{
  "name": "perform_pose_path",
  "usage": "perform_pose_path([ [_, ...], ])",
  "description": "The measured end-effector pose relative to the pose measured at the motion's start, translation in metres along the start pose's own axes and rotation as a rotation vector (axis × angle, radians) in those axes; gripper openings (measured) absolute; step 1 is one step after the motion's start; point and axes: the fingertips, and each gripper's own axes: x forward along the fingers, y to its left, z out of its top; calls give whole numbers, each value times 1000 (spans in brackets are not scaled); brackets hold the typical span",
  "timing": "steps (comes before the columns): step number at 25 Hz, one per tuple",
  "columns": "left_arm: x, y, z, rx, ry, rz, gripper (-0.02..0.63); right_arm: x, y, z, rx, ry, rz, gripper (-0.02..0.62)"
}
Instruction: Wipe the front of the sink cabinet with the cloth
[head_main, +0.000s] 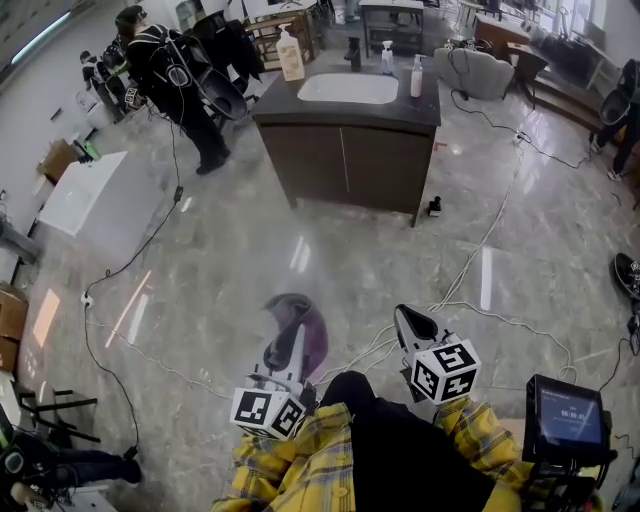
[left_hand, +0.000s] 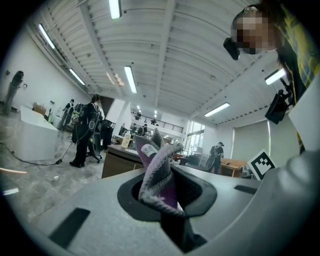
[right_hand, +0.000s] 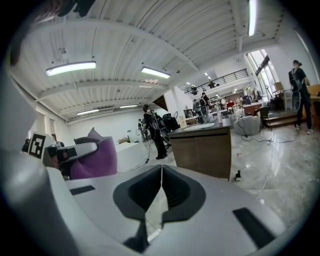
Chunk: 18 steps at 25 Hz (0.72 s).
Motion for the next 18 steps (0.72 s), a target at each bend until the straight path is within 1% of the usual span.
perform_pose_path([
  [4, 12, -5, 4, 10, 8, -13, 49, 2, -7, 4, 24, -4, 4, 6],
  [8, 13, -12, 4, 25, 17, -19, 50, 1, -6, 1, 37, -4, 17, 6],
  [13, 37, 6, -2, 32, 19, -9, 49, 33, -20, 3, 39, -3, 27, 6],
  [18, 28, 3, 4, 34, 13, -2, 50, 25, -10, 5, 26, 6, 38, 6],
])
